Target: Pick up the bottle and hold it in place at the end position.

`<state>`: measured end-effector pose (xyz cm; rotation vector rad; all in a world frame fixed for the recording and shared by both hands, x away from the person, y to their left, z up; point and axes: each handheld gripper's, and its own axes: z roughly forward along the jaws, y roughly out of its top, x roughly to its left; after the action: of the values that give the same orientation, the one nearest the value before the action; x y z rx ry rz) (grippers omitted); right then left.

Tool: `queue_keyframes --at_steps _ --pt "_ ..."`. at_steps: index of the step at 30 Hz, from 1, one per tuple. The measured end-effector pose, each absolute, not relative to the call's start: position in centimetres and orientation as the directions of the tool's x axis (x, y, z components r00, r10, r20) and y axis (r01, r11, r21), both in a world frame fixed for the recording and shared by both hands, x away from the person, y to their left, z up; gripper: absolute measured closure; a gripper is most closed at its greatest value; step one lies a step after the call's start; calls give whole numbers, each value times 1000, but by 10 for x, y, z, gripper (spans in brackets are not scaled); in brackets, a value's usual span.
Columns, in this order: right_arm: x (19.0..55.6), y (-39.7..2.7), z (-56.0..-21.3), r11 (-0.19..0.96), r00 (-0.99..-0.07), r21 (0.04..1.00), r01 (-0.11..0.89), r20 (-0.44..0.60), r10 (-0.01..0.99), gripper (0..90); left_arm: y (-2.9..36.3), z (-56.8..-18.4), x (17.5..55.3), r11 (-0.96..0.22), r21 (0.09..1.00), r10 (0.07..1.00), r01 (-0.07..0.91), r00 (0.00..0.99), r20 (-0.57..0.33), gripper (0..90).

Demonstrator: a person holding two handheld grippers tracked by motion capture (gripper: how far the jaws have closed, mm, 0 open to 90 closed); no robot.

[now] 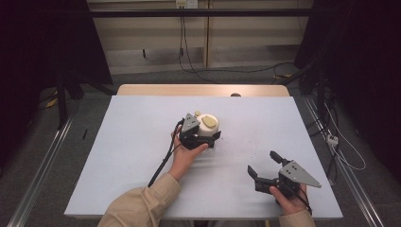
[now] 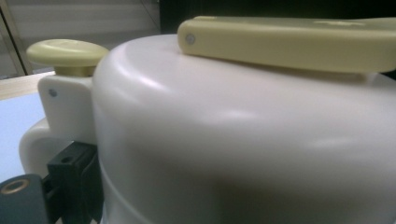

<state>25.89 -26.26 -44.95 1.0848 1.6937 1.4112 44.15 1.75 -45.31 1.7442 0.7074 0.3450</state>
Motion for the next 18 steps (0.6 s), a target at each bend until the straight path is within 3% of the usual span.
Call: queue_keyframes --at_steps 18 --pt "269 -248 -449 93 -449 977 190 2 893 46 25 -457 438 -161 952 594 261 796 -117 60"
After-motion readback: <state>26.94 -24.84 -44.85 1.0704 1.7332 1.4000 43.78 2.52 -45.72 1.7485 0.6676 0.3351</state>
